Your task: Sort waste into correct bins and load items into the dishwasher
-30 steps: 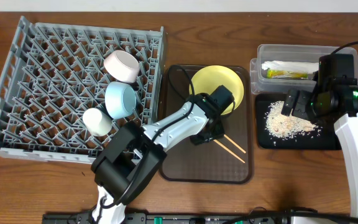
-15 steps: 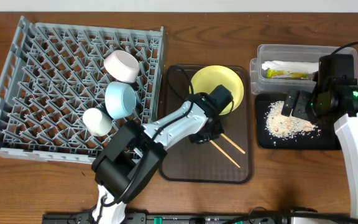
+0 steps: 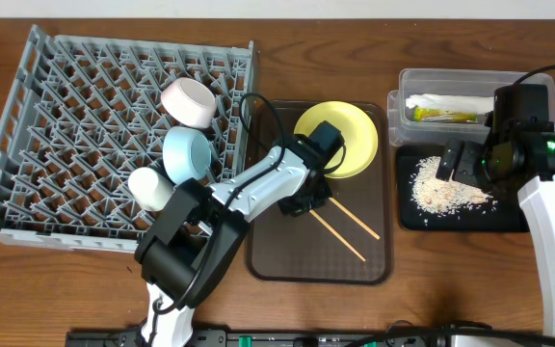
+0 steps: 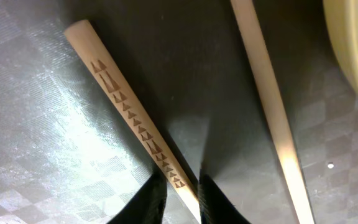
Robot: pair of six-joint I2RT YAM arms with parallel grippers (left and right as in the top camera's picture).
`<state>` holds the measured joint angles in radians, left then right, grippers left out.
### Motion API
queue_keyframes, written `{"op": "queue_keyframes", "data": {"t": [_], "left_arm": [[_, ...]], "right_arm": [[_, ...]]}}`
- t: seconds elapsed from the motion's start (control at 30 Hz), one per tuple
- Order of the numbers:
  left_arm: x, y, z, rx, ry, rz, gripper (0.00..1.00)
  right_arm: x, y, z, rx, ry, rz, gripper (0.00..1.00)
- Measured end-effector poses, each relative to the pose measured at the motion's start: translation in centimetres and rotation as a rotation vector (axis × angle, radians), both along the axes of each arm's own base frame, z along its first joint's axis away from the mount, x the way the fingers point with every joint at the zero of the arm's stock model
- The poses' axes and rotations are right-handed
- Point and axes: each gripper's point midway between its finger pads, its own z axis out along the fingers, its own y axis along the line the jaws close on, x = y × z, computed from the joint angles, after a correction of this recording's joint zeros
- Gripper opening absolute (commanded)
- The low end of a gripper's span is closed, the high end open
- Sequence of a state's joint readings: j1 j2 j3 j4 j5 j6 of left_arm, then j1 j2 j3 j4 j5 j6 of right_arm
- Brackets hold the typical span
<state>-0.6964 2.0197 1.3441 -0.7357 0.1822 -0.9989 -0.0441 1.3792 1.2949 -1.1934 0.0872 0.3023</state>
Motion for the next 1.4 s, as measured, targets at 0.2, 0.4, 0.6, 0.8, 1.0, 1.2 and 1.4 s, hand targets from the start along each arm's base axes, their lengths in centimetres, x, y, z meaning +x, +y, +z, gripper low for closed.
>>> {"op": "queue_keyframes", "data": {"t": [0.2, 0.4, 0.6, 0.8, 1.0, 1.2, 1.4], "left_arm": [[-0.1, -0.2, 0.1, -0.001, -0.003, -0.006, 0.32], [-1.0, -1.2, 0.0, 0.001, -0.001, -0.015, 0.33], [-1.6, -1.8, 0.0, 0.011, -0.012, -0.023, 0.32], [-1.7, -1.6, -0.1, 0.027, -0.006, -0.019, 0.20], [-1.9, -1.2, -0.2, 0.044, 0.005, -0.017, 0.09], [-1.9, -0.8, -0.1, 0.047, 0.021, -0.006, 0.08], [-1.1, 1.5, 0.0, 0.070, 0.056, 0.048, 0.08]], "right_arm": [[0.0, 0.0, 0.0, 0.000, 0.000, 0.000, 0.99], [0.0, 0.0, 0.0, -0.001, -0.001, 0.003, 0.99], [0.0, 0.0, 0.0, -0.002, 0.000, 0.007, 0.99], [0.0, 0.0, 0.0, -0.002, 0.000, 0.007, 0.99], [0.0, 0.0, 0.0, -0.003, 0.001, 0.010, 0.99], [-0.1, 0.0, 0.0, -0.005, 0.007, 0.017, 0.99], [-0.2, 0.0, -0.1, -0.006, 0.011, 0.021, 0.99]]}}
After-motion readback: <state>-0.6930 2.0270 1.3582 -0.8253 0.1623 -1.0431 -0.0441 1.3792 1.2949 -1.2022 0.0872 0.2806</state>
